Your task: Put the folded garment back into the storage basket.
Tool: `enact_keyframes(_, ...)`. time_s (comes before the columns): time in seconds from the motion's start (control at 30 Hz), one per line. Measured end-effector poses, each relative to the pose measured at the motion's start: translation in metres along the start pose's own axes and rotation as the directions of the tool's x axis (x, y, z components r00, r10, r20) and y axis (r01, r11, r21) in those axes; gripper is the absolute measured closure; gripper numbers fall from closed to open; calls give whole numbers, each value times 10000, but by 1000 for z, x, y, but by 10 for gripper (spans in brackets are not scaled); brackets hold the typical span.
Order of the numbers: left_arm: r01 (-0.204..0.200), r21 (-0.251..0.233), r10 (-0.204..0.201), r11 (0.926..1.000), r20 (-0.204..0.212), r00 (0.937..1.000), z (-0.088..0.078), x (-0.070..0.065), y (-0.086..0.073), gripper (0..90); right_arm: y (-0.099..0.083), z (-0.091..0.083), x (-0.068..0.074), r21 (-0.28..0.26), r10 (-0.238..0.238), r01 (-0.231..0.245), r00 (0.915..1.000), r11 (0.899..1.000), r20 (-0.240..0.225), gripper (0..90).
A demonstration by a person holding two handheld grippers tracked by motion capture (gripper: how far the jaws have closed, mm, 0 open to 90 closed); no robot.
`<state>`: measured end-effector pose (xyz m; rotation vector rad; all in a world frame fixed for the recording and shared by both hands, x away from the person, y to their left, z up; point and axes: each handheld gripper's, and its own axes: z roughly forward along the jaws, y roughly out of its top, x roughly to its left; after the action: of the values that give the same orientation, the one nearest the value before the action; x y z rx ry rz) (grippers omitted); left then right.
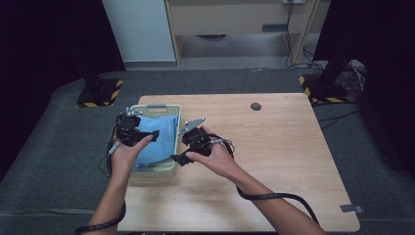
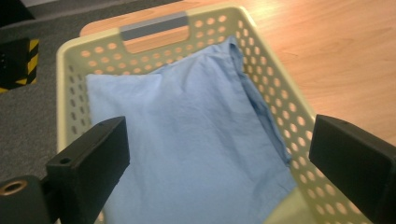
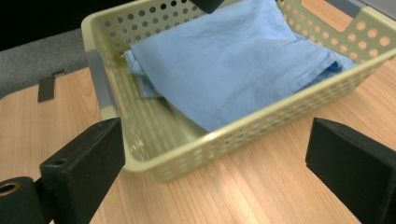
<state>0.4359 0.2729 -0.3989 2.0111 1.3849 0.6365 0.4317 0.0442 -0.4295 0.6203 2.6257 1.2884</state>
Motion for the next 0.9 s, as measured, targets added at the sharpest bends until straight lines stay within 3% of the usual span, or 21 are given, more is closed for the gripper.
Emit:
enact_keyframes(0.3, -442, -10, 442, 9990, 276, 9986, -9, -28, -7, 43, -11, -29, -8, -67, 82, -83, 10000, 9999, -50, 40)
enact_keyframes(0.57, -767, -113, 773, 9970, 685, 9947, -14, -52, -10, 48, -27, -61, -23, -92, 229, -227, 9995, 9997, 218, 39)
enact_keyframes(0.6, -1074, -7, 1072, 9942, 723, 9916, -14, -61, -11, 50, -30, -65, -25, -88, 218, -216, 9994, 9997, 275, 38)
enact_keyframes(0.67, -1221, 68, 1210, 9925, 849, 9890, -14, -68, -11, 51, -34, -72, -29, -115, 324, -320, 9989, 9994, 324, 38)
enact_keyframes(0.9, -1406, -250, 1425, 9898, 1082, 9839, -17, -88, -8, 51, -51, -93, -39, -265, 573, -560, 9970, 9981, 523, 37)
